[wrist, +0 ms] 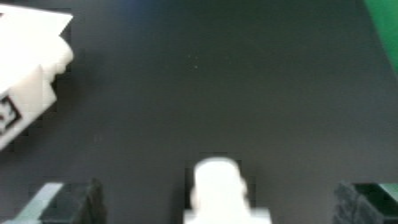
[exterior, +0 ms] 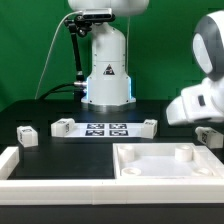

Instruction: Assemble one leg

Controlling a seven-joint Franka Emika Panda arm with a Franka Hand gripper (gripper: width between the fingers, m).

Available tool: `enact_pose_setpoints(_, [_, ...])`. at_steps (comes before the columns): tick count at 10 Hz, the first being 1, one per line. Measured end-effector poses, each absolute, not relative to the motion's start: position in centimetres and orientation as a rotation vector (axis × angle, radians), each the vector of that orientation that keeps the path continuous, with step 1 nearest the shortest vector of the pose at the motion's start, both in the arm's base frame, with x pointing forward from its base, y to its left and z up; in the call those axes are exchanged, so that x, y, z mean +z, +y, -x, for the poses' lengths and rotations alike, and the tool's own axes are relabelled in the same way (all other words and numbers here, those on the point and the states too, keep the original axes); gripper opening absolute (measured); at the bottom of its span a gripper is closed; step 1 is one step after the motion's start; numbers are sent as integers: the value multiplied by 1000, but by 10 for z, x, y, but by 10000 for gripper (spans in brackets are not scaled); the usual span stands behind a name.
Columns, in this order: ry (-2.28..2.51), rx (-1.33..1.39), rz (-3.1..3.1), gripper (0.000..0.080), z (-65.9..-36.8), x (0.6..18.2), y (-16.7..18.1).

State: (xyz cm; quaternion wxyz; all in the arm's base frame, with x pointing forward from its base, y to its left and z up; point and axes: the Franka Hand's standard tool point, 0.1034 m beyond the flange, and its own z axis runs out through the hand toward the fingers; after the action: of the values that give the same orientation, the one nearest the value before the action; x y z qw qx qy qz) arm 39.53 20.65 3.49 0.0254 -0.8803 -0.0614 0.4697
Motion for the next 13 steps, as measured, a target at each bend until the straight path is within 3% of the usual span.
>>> enact_pose_setpoints(4, [-154,1442,2747,649,-395,33,210])
enact_pose_setpoints(13, [-173,1353,2760,629,-399,4,221])
